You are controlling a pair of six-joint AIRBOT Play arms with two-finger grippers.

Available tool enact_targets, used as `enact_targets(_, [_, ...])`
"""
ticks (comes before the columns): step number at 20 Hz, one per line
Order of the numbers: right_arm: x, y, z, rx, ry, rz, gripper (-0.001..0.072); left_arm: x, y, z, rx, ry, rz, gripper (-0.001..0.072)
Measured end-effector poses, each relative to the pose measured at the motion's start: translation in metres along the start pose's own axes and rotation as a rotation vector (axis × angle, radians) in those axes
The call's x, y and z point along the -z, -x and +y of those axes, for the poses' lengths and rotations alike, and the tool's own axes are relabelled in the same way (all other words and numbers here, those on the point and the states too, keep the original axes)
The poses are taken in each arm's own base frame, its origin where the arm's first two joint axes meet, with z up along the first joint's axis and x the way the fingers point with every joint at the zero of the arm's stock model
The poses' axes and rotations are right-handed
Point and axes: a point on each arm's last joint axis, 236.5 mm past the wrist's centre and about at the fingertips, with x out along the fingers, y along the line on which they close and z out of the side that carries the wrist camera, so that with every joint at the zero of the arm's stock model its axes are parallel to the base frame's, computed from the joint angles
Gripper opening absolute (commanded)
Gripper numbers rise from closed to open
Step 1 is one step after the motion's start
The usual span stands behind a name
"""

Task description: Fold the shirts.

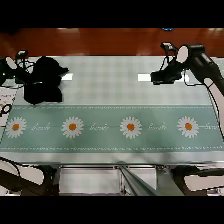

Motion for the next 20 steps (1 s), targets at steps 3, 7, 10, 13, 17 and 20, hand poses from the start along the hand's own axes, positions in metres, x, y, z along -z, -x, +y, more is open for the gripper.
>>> enact_targets(3, [-0.002, 0.014, 0.001, -0.006, -0.001, -0.026, 0.041, -0.013, 0.031, -0.007, 0.029, 0.018, 0.005, 0.0019])
enact_targets(7, [-0.011, 0.065, 0.004, -0.015, 0.018, -0.131, 0.041, -0.063, 0.119, -0.043, 0.176, 0.052, -0.179, 0.0019])
enact_targets(10, [-0.014, 0.117, 0.006, -0.022, 0.043, -0.238, 0.041, -0.094, 0.21, -0.075, 0.256, -0.006, -0.367, 0.0019])
enact_targets(13, [-0.009, 0.177, 0.008, -0.029, 0.063, -0.359, 0.041, -0.106, 0.298, -0.103, 0.296, -0.074, -0.54, 0.0019])
enact_targets(17, [0.012, 0.251, 0.009, -0.035, 0.075, -0.499, 0.041, -0.093, 0.388, -0.141, 0.342, -0.16, -0.7, 0.0019])
enact_targets(20, [0.03, 0.29, 0.009, -0.038, 0.08, -0.575, 0.0409, -0.072, 0.433, -0.171, 0.385, -0.224, -0.765, 0.0019])
